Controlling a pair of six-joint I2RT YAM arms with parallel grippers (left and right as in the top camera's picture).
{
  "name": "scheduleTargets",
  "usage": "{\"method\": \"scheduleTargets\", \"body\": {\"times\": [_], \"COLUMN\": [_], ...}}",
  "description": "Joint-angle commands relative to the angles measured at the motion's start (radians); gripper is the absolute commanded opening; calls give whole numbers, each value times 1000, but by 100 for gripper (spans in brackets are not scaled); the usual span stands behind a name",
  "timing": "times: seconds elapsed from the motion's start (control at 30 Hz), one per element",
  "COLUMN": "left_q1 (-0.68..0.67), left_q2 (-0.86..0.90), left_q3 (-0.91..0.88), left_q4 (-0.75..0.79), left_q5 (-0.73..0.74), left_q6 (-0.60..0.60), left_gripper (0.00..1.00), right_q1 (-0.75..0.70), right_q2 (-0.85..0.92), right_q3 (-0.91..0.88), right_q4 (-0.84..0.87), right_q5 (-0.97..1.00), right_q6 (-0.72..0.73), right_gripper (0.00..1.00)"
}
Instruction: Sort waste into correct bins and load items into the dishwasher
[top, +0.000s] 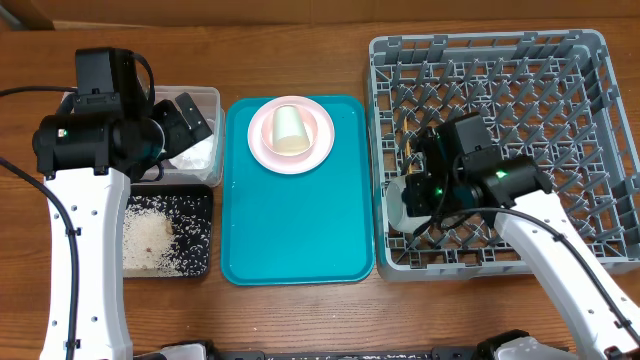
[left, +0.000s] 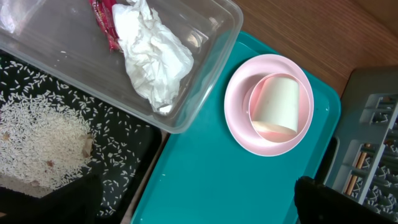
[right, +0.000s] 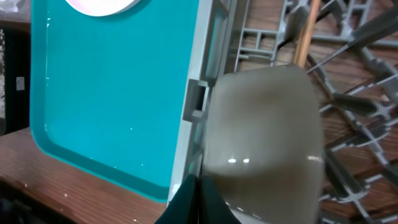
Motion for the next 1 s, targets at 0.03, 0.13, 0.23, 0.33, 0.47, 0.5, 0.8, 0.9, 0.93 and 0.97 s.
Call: {"method": "scheduleTargets", "body": {"times": [0.03, 0.13, 0.23, 0.33, 0.47, 0.5, 0.8, 0.9, 0.93, 0.97], "left_q1": [-4, -4, -4, -4, -4, -4, -4, -4, -4, -4], "left_q2": [-9, -9, -9, -9, -9, -9, -9, -9, -9, -9], "left_q3": [20, 20, 20, 20, 20, 20, 20, 20, 20, 20], "left_q4": [1, 1, 1, 1, 1, 1, 1, 1, 1, 1], "left_q5": [3, 3, 3, 3, 3, 3, 3, 3, 3, 3], "left_q6": [19, 19, 19, 19, 19, 19, 19, 19, 19, 19], "left_gripper": [100, 100, 100, 100, 100, 100, 100, 100, 100, 100], "right_q1": [6, 6, 6, 6, 6, 6, 6, 6, 6, 6], "right_q2": [31, 49, 61, 61, 61, 61, 61, 61, 61, 61], "right_q3": [13, 13, 13, 13, 13, 13, 14, 15, 15, 15], "right_q4": [5, 6, 5, 2, -10, -11, 21, 38, 47, 55], "right_q5": [-37, -33, 19, 175, 300, 305, 363, 364, 364, 365], "right_q6": [17, 17, 18, 72, 130, 131, 156, 157, 157, 156], "right_gripper": [4, 4, 4, 4, 4, 4, 4, 4, 5, 5]}}
